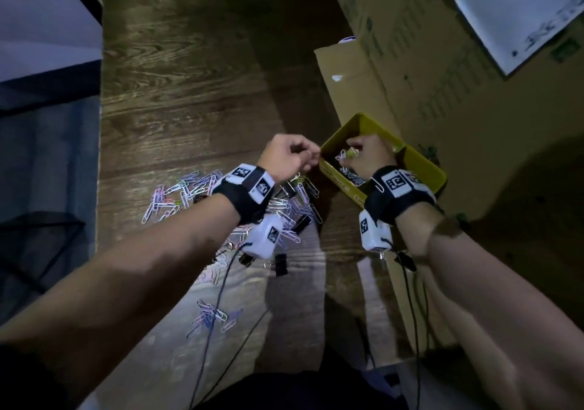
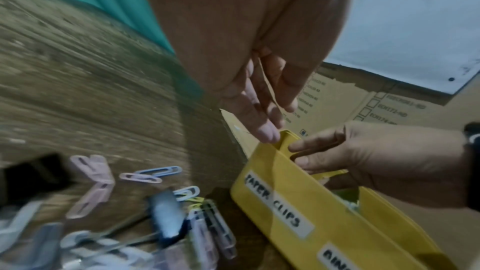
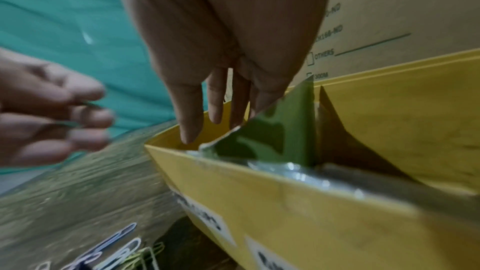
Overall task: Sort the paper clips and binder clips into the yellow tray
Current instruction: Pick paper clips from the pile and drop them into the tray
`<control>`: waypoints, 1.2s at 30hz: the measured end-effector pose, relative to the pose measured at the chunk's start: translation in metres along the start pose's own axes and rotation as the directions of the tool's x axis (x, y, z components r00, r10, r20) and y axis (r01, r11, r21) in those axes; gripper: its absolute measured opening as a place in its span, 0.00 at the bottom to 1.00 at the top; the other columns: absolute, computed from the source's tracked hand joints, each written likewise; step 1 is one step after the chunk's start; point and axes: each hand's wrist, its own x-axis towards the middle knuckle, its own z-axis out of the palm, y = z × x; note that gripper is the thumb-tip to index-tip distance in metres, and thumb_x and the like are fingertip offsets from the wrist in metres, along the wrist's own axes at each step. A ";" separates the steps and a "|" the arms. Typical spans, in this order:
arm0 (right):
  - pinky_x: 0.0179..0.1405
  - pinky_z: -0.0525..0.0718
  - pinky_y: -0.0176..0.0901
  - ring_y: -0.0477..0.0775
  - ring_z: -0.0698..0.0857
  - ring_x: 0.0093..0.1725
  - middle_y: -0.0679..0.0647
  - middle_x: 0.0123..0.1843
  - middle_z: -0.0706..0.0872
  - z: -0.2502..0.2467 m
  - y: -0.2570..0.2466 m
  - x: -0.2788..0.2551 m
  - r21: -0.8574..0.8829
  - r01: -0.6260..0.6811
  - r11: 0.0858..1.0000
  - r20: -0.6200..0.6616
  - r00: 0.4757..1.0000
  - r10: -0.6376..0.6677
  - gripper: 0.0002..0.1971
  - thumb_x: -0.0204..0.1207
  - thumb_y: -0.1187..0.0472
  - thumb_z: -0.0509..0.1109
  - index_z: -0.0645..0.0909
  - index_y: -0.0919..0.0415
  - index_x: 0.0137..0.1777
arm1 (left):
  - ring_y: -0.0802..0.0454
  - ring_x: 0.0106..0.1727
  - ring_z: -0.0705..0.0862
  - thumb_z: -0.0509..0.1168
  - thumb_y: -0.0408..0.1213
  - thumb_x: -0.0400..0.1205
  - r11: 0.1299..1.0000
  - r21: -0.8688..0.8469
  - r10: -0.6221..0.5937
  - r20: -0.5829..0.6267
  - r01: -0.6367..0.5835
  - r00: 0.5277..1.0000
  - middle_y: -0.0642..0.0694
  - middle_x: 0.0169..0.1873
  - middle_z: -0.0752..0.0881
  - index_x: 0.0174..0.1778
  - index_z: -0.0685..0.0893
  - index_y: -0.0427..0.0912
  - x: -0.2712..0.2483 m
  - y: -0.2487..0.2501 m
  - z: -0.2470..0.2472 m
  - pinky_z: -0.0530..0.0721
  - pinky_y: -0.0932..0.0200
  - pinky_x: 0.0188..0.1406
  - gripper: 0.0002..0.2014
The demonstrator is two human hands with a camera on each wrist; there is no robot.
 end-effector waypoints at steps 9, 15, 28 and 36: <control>0.46 0.85 0.35 0.46 0.86 0.39 0.52 0.42 0.90 0.043 -0.032 -0.093 0.168 0.427 0.889 0.030 0.899 -0.437 0.08 0.70 0.62 0.77 0.88 0.58 0.49 | 0.54 0.47 0.85 0.65 0.28 0.73 0.689 0.668 -0.025 0.409 -0.281 0.912 0.51 0.47 0.87 0.49 0.86 0.48 -0.155 -0.117 -0.096 0.82 0.61 0.48 0.14; 0.61 0.78 0.45 0.58 0.81 0.60 0.60 0.61 0.83 0.156 -0.013 -0.180 -0.083 0.657 0.749 0.556 0.654 -0.512 0.18 0.73 0.58 0.74 0.82 0.61 0.63 | 0.51 0.60 0.81 0.56 0.49 0.80 0.491 0.774 0.125 0.392 -0.400 0.911 0.46 0.65 0.80 0.69 0.74 0.48 -0.252 -0.205 -0.103 0.84 0.61 0.52 0.21; 0.68 0.69 0.50 0.62 0.71 0.70 0.62 0.68 0.75 0.239 -0.011 -0.242 -0.405 0.697 0.592 0.583 0.696 -0.420 0.16 0.82 0.64 0.58 0.73 0.65 0.68 | 0.47 0.43 0.83 0.57 0.47 0.71 0.329 0.863 0.085 0.378 -0.384 0.922 0.45 0.47 0.86 0.51 0.84 0.38 -0.261 -0.226 -0.077 0.75 0.58 0.50 0.21; 0.57 0.76 0.51 0.62 0.76 0.66 0.61 0.64 0.78 0.240 -0.011 -0.241 -0.438 0.608 0.662 0.538 0.768 -0.349 0.12 0.81 0.62 0.60 0.75 0.63 0.62 | 0.55 0.32 0.81 0.51 0.42 0.67 0.118 0.898 0.188 0.400 -0.425 0.897 0.54 0.29 0.84 0.31 0.87 0.45 -0.257 -0.214 -0.078 0.67 0.60 0.42 0.17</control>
